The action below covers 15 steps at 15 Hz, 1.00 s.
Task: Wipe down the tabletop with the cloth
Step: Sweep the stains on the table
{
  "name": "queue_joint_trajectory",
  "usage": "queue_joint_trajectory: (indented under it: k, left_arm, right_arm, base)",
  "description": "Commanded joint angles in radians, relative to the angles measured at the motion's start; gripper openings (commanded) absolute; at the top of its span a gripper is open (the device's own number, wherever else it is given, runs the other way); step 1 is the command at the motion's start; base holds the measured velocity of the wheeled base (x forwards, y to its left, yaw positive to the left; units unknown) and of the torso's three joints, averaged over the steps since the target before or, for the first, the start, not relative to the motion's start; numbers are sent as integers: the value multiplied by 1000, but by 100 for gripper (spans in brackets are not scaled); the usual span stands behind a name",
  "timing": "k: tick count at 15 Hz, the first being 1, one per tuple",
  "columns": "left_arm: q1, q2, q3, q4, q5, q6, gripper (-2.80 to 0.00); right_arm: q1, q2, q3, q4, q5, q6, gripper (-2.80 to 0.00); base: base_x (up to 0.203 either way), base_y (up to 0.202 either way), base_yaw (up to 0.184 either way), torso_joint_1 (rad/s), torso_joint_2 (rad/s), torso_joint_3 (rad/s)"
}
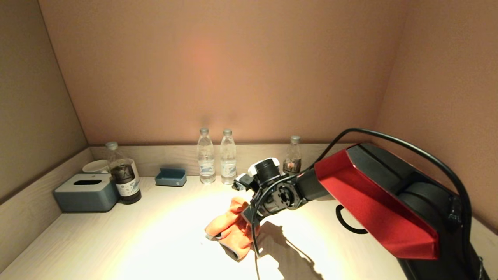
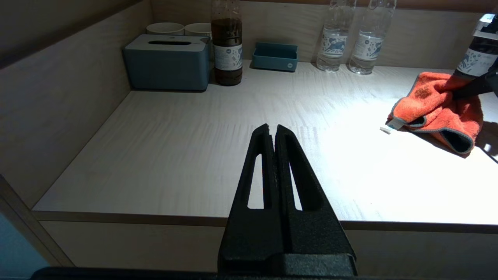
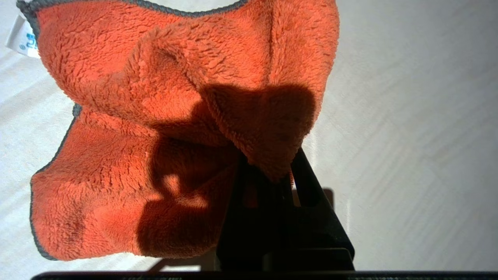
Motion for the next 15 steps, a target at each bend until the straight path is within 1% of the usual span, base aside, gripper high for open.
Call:
queue_joint_trajectory:
  k: [1, 2, 4, 6, 8, 9, 11, 15]
  left_arm:
    - [0, 0, 0, 0, 0, -1, -280]
    - [0, 0, 0, 0, 0, -1, -280]
    - [0, 0, 0, 0, 0, -1, -280]
    - [0, 0, 0, 0, 0, -1, -280]
    - [0, 0, 0, 0, 0, -1, -280]
    - [0, 0, 0, 0, 0, -1, -280]
    - [0, 0, 0, 0, 0, -1, -280]
    - [0, 0, 0, 0, 0, -1, -280]
  right_arm:
    - [-32, -19, 4, 0, 1, -2, -280]
    - [-50, -20, 3, 0, 1, -2, -280]
    - [-50, -20, 2, 0, 1, -2, -280]
    - [-93, -17, -4, -4, 1, -2, -280]
    - [-96, -16, -7, -7, 1, -2, -280]
    - [-113, 0, -30, -29, 2, -2, -280]
    - [-119, 31, -66, -57, 3, -2, -280]
    - [-126, 51, -90, -59, 1, -3, -280]
  base:
    - [0, 0, 0, 0, 0, 0]
    - [0, 0, 0, 0, 0, 0]
    - [0, 0, 0, 0, 0, 0]
    - [0, 0, 0, 0, 0, 0]
    - [0, 0, 0, 0, 0, 0]
    - [0, 0, 0, 0, 0, 0]
    - [0, 0, 0, 0, 0, 0]
    - [0, 0, 0, 0, 0, 0]
